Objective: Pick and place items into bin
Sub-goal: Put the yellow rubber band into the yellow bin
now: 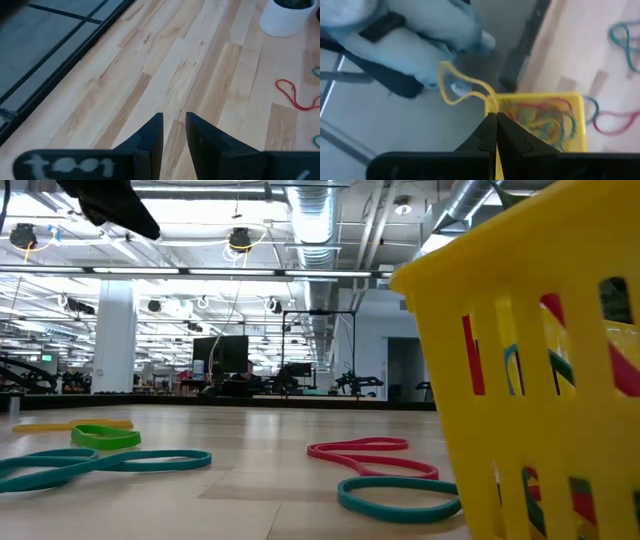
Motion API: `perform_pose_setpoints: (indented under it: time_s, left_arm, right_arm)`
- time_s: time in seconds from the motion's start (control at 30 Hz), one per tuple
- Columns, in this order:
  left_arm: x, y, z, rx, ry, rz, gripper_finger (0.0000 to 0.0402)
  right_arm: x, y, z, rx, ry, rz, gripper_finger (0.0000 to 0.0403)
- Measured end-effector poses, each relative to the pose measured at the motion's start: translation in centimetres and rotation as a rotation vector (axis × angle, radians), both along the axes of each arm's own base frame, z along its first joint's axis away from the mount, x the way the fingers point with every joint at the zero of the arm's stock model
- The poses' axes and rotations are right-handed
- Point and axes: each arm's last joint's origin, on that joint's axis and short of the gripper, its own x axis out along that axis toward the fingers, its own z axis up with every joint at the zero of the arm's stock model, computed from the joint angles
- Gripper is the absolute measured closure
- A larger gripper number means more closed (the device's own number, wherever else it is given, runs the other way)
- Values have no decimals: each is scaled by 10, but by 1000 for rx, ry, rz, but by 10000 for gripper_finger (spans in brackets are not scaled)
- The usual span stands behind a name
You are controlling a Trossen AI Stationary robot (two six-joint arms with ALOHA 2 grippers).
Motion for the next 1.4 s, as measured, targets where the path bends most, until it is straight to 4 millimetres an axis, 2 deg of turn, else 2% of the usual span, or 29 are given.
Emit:
perform_pose_setpoints:
  time_s: [0.17,0.37,0.53,0.73,0.83,1.03,1.23,1.4]
  left_arm:
    - [0,0,0,-3,-5,1,329]
    - [0,0,0,-10,-9,5,329]
    - [0,0,0,-10,-9,5,329]
    - [0,0,0,-9,-9,5,329]
    - [0,0,0,-8,-9,5,329]
    - [0,0,0,-8,-9,6,329]
    - [0,0,0,-1,-7,3,329]
    - [0,0,0,-1,-8,3,329]
  right_arm:
    - [-9,6,-3,-75,-29,-104,403]
    - [-10,-2,-6,-161,-22,-261,403]
    - [-8,-8,-36,-255,24,-318,403]
    - [-11,-12,-54,-296,60,-335,403]
    - [-13,-14,-58,-293,82,-386,403]
    - [-19,-21,-79,-322,152,-513,401]
    - [-23,-25,-93,-326,201,-578,367]
    - [-22,-25,-94,-316,203,-580,331]
